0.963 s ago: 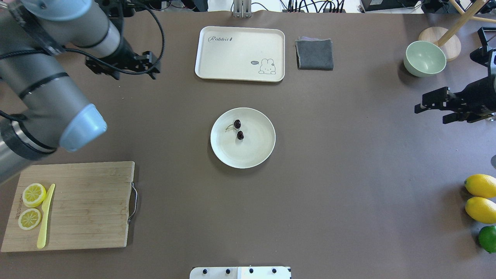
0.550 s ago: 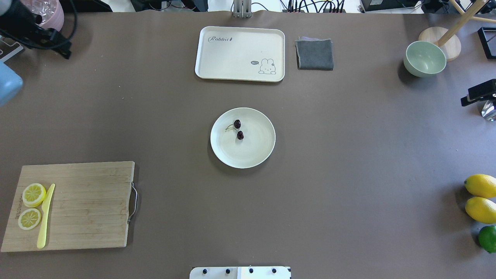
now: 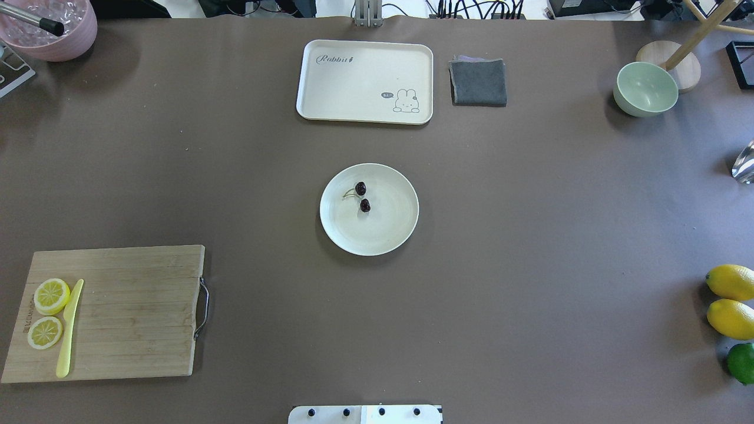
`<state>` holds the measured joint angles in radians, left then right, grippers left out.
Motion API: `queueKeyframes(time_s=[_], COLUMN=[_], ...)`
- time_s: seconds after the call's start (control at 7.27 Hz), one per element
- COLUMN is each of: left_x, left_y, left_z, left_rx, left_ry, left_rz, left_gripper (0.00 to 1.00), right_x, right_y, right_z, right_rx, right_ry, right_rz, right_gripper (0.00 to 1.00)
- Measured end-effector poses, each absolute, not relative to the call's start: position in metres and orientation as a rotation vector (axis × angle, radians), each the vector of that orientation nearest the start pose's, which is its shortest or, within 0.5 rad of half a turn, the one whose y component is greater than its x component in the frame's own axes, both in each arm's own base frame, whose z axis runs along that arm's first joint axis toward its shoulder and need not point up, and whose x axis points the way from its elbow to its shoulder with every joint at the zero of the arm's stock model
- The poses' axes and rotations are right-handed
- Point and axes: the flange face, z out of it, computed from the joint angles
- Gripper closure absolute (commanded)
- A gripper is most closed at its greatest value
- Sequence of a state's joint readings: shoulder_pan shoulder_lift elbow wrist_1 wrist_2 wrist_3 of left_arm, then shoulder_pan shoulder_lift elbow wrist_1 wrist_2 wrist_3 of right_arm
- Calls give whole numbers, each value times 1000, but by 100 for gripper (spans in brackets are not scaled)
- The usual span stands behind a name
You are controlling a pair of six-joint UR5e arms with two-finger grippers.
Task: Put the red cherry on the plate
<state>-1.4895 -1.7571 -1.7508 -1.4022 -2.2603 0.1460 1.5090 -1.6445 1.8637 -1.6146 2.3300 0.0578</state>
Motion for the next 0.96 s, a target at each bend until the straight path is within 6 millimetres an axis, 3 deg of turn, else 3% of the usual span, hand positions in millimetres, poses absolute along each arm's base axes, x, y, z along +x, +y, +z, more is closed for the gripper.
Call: queueKeyframes(time_s=[0.28, 0.55, 0.96], left_x=[-51, -57, -57], left_y=[-529, -502, -496], left_z=[539, 572, 574], left_rx=[171, 215, 260], left_ry=[776, 799, 801], left_rz=[246, 278, 301], left_gripper=[2, 2, 2], right_x=[61, 73, 75], right_y=[-449, -446, -456], right_z=[571, 577, 568], right_rx=[143, 133, 107], right_ry=[-757, -757, -764], right_rz=[-106, -92, -81], right_gripper=[0, 0, 0])
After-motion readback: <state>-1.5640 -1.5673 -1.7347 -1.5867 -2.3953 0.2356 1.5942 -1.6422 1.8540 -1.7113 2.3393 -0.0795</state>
